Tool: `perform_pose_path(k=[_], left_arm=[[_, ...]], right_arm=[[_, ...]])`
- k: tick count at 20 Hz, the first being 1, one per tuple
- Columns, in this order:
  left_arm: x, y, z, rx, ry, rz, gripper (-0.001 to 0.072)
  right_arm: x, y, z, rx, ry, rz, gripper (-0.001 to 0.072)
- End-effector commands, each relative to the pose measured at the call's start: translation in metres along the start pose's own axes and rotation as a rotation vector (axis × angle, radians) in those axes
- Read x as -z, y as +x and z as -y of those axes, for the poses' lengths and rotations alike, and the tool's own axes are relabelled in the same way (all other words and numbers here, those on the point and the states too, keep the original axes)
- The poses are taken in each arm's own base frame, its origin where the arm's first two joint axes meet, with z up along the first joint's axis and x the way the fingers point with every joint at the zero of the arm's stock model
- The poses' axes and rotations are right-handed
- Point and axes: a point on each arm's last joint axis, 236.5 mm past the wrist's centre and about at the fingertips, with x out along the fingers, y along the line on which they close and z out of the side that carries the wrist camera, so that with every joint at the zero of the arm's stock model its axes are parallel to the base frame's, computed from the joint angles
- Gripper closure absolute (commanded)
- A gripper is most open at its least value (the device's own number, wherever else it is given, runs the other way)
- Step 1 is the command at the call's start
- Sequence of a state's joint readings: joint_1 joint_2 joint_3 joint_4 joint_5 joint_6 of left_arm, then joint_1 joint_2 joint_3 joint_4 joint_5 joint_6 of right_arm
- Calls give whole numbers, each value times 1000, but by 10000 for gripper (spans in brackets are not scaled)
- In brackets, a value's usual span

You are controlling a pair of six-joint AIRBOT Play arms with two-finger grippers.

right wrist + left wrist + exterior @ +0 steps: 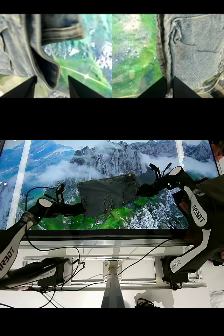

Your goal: Fold the clothes and pants, and hang the long-sleeved shirts on hangers.

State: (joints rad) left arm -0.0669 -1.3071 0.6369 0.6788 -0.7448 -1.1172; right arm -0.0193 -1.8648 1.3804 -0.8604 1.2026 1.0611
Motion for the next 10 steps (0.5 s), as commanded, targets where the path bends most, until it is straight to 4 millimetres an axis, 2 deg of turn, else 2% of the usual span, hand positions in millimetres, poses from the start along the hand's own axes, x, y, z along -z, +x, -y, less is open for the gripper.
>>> perform_pose_path(k=[1, 3, 7, 8, 10], left_arm=[[0, 0, 0, 0, 6, 0, 664], [0, 0, 0, 0, 6, 0, 664], [-1, -2, 2, 5, 11, 0, 664], [-3, -5, 7, 17, 19, 1, 664], [-17, -22, 27, 62, 90, 13, 665]], right_arm=[[3, 15, -6, -75, 82, -22, 240], [5, 23, -16, -103, 60, -36, 288], [3, 20, -56, -195, -37, -58, 613], [1, 15, -67, -217, -76, -67, 663], [-10, -4, -91, -239, -161, -48, 663]])
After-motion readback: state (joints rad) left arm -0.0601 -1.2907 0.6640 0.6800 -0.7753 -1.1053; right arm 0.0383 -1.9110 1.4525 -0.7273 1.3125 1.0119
